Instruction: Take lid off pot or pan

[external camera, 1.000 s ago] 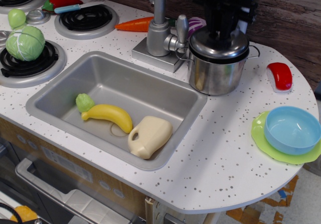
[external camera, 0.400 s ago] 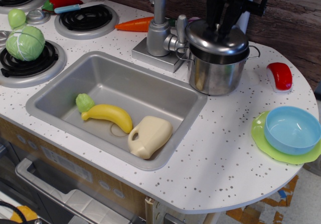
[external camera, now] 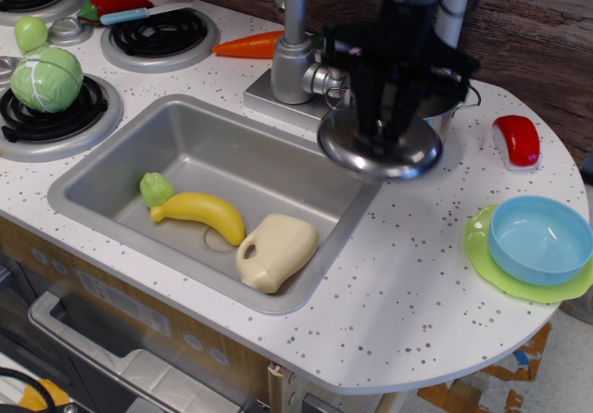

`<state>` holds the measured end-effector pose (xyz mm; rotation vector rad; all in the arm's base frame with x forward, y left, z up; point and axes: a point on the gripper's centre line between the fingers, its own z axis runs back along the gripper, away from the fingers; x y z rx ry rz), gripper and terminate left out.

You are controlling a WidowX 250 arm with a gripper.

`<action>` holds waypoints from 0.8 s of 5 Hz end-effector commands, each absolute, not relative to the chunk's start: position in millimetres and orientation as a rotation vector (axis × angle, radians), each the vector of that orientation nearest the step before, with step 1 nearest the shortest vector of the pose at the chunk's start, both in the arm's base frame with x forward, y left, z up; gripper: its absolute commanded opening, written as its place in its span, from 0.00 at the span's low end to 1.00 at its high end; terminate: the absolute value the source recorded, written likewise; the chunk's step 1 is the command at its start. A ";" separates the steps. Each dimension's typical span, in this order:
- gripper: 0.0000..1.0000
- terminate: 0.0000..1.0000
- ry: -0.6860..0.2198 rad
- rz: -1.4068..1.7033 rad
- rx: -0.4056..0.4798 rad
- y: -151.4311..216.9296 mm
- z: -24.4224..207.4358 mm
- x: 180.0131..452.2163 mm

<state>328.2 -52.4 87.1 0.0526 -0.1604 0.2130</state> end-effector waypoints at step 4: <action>1.00 0.00 -0.194 0.312 0.000 -71.6 57.3 308.3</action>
